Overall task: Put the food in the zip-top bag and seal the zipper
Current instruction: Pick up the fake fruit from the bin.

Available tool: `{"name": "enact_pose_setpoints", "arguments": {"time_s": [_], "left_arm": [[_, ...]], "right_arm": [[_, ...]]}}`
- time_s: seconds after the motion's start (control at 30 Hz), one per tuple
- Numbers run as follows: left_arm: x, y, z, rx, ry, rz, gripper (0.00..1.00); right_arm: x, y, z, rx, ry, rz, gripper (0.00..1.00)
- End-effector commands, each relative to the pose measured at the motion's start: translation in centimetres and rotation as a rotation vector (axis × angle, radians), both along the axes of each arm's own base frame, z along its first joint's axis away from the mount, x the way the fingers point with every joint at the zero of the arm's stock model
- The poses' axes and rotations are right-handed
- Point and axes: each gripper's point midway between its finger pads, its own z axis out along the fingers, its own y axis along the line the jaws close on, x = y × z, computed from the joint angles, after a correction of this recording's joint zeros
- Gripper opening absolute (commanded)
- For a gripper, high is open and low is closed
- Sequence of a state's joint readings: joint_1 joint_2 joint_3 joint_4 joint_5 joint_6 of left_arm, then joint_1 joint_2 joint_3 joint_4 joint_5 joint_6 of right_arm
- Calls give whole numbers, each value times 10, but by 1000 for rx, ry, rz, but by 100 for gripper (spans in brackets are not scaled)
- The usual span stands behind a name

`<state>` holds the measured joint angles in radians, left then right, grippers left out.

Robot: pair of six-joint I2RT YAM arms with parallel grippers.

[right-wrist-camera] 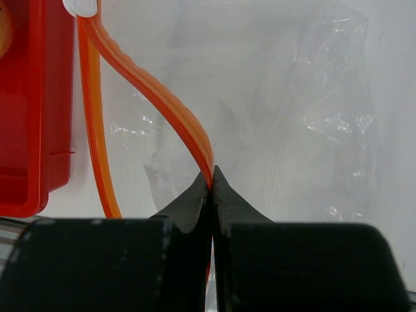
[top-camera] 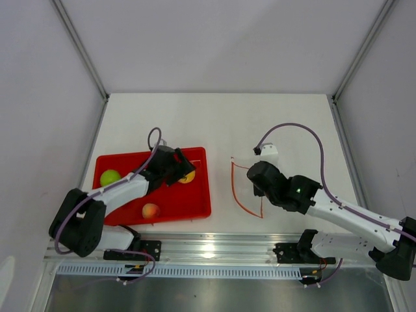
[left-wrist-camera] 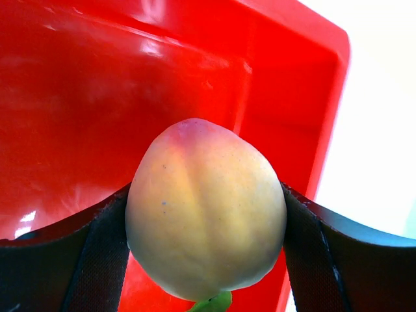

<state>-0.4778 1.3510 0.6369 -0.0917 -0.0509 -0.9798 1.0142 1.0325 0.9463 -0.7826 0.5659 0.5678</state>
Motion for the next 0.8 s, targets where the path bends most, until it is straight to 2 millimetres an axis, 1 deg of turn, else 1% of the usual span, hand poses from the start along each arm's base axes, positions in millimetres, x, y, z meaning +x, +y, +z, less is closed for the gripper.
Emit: {"name": "enact_pose_setpoints", "arguments": {"time_s": [0.0,0.03,0.07,0.1,0.13,0.2,0.27,0.3,0.33,0.4,0.47,0.5,0.53,0.57,0.6,0.63,0.67,0.7,0.73,0.77], "left_arm": [[-7,-14,34,-100,-172,-136,0],[-11,-16,40,-116,-194,-158,1],[-20,-21,53,-149,-236,-212,1],[-26,-22,57,-163,-255,-239,1],[-31,-25,65,-179,-294,-273,1],[-48,-32,85,-229,-357,-347,1],[-59,-37,101,-256,-408,-404,1],[-71,-43,111,-286,-436,-457,0],[-77,-47,119,-300,-458,-486,0],[-93,-57,126,-328,-485,-552,1],[-103,-61,132,-363,-509,-572,0],[-111,-68,135,-390,-518,-604,0],[-116,-71,135,-412,-519,-614,1],[-118,-76,142,-435,-550,-628,1],[-125,-82,143,-445,-548,-652,0],[-127,-87,147,-452,-549,-663,1],[-135,-94,148,-459,-538,-690,0],[-138,-97,151,-467,-537,-697,1],[-140,-99,150,-469,-530,-689,1],[-148,-104,154,-484,-533,-709,0]], "right_arm": [[4,5,2,24,-16,-5,0],[4,7,2,34,-18,0,0],[3,8,1,34,-16,3,0],[3,9,-1,35,-17,7,0],[4,10,-3,40,-17,9,0],[3,13,-7,45,-11,19,0],[2,15,-11,46,-5,29,0],[1,16,-12,46,-5,30,0],[1,16,-13,47,-4,28,0],[0,16,-15,47,0,29,0],[-2,16,-16,58,6,24,0],[-4,18,-16,75,9,30,0],[-5,18,-16,86,6,29,0],[-7,18,-20,98,15,22,0],[-9,21,-18,128,15,33,0],[-10,22,-19,143,17,36,0],[-12,23,-20,156,24,40,0],[-16,26,-23,171,35,59,0],[-18,28,-18,199,30,71,0],[-20,29,-19,205,31,82,0]]}}
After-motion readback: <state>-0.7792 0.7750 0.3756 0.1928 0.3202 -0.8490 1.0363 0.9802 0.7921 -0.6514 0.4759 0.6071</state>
